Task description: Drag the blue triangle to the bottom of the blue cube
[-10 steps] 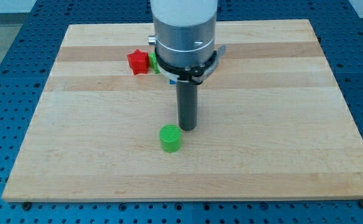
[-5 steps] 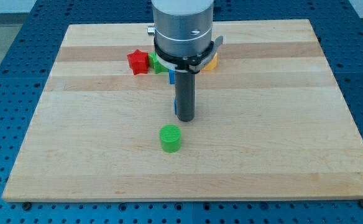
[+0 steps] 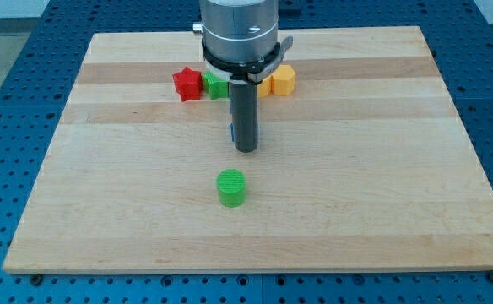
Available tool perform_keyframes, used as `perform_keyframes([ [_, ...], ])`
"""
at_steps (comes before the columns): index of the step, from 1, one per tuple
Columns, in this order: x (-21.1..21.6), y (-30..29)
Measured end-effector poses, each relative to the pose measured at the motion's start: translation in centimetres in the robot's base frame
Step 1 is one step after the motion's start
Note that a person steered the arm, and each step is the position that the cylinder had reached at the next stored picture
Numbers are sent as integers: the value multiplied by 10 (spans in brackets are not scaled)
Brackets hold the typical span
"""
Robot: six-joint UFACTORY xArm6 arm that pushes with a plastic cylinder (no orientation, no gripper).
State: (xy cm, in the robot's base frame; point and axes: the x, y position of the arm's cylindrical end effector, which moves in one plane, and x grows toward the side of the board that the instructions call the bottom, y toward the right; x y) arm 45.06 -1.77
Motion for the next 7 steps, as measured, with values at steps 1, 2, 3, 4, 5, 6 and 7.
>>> perform_keyframes([
  [1, -4, 0],
  [2, -9, 0],
  [3, -14, 0],
  [4, -14, 0],
  [5, -14, 0],
  [6, -17, 0],
  [7, -22, 0],
])
